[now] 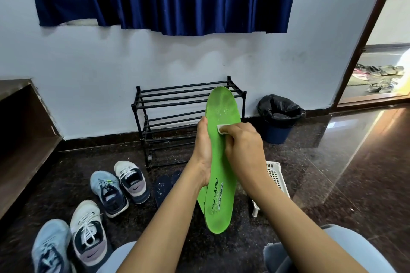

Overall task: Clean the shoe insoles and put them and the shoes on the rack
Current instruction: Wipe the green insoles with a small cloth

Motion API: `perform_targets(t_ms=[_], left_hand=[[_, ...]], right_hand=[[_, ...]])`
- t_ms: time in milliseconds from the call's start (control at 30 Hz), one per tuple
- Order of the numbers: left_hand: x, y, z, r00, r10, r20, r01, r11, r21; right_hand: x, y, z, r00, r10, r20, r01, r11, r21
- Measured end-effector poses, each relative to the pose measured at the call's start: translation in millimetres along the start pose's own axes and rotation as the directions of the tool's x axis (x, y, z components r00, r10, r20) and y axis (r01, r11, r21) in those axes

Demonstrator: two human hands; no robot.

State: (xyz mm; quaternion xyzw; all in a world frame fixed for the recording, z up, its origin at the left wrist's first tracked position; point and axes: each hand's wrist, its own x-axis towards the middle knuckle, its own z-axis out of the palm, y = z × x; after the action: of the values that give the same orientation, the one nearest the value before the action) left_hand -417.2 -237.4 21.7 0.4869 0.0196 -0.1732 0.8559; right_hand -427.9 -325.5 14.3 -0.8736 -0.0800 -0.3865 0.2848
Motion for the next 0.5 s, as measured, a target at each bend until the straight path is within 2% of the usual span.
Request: perform_targets(t_ms=[133,333,500], left_hand=[[1.6,2.9,-2.0,0.999,0.029,-0.014,-0.03,1.0,-0.007],[-1.2,-1.5,1.2,1.0,-0.001,0.007,0.001,0.999,0.035],[0.8,2.2,-2.1,1.0,0.013,0.004,-0.013,1.0,0.018]], right_hand=[[-5.1,-5.0,2.0,0.999,-0.034,0.024,0.034,0.999,-0.002],[9.0,6.7,-1.2,0.999,0.043,-0.02,-0.043,0.999,0.011],[-0.7,-2.2,0.4,0.999,-0.03,0.025,0.03,1.0,0.004]])
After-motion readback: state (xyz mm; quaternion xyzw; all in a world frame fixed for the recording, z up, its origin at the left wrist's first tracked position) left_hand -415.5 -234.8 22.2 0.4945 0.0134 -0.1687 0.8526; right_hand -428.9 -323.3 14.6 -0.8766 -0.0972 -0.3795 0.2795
